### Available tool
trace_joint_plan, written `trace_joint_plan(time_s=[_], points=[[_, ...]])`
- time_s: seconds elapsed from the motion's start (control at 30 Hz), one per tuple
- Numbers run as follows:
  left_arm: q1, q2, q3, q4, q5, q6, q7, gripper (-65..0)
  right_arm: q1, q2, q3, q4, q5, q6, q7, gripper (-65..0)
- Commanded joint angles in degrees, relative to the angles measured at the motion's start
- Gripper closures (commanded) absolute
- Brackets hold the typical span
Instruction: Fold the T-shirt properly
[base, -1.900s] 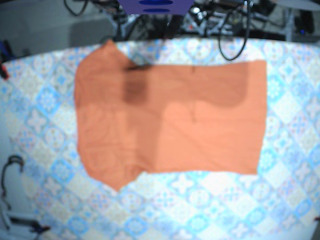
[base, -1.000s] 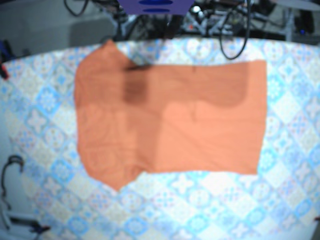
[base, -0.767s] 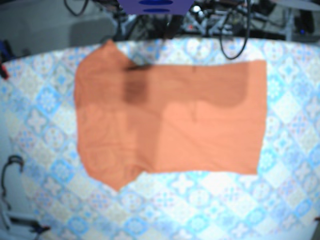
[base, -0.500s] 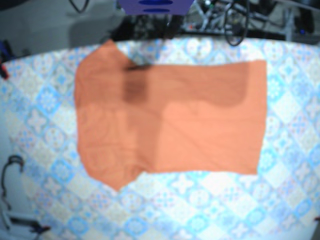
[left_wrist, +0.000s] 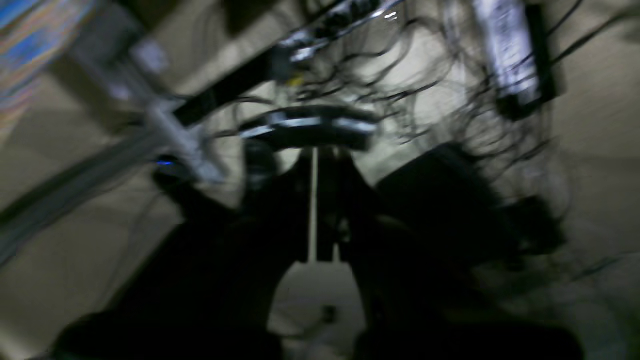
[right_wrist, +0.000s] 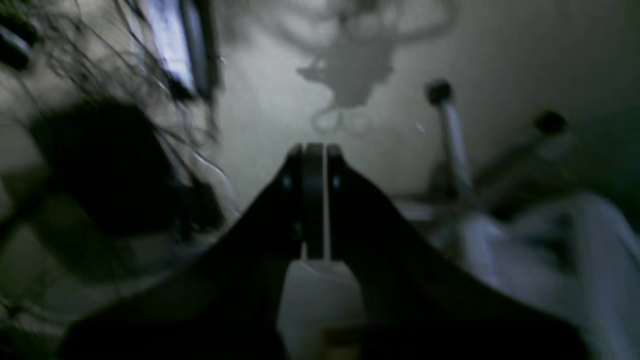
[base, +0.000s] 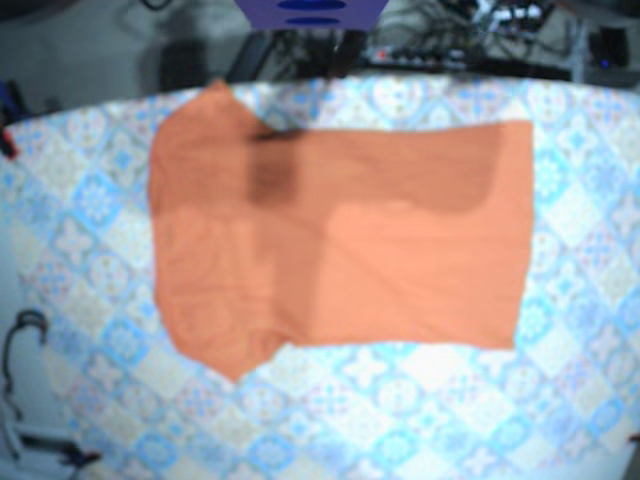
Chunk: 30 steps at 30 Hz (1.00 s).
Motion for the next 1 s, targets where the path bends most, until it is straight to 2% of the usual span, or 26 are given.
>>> trace_joint_plan(time_s=[0.0, 0.17, 0.33, 0.4, 0.5, 0.63, 0.77, 0.83, 0.97], points=[[1.6, -2.2, -0.2, 1.3, -0.2, 0.2, -1.9, -0.2, -1.6, 2.4, 0.4, 1.1, 0.8, -0.7, 2.5, -0.8], [4.9, -9.0, -0.5, 1.7, -0.2, 0.3, -7.3, -0.2, -8.1, 7.3, 2.3, 4.1, 1.0, -0.8, 10.3, -0.8], [6.9, -14.5, -2.7, 1.9, -0.2, 0.4, -11.0, -0.2, -14.9, 8.4, 16.9, 10.6, -0.2, -0.8, 18.4, -0.8], [8.4, -16.5, -6.7, 2.8, -0.2, 0.4, -12.3, -0.2, -16.5, 9.8, 21.7, 13.8, -4.4, -0.8, 19.4, -0.8], [13.2, -19.6, -15.3, 9.0, 0.3, 0.4, -12.9, -0.2, -16.7, 11.6, 29.4, 18.4, -15.6, -0.8, 19.7, -0.8], [20.0, -20.7, -28.7, 17.7, 9.2, 0.4, -12.5, -0.3, -16.5, 11.8, 40.8, 26.4, -29.3, -0.8, 19.8, -0.8], [24.1, -17.4, -42.3, 25.9, 23.0, 0.3, -12.5, -2.8, -18.3, 10.8, 44.2, 39.5, -38.7, -0.6, 20.5, -0.8], [24.6, -15.7, -46.8, 30.3, 29.6, 0.1, -12.5, -6.6, -18.6, 8.4, 46.7, 46.4, -39.9, -0.6, 20.2, -0.8], [24.4, -15.4, -47.4, 39.3, 38.4, 0.1, -12.4, -13.1, -21.5, 2.7, 48.3, 60.3, -40.3, -0.6, 20.0, -0.8]])
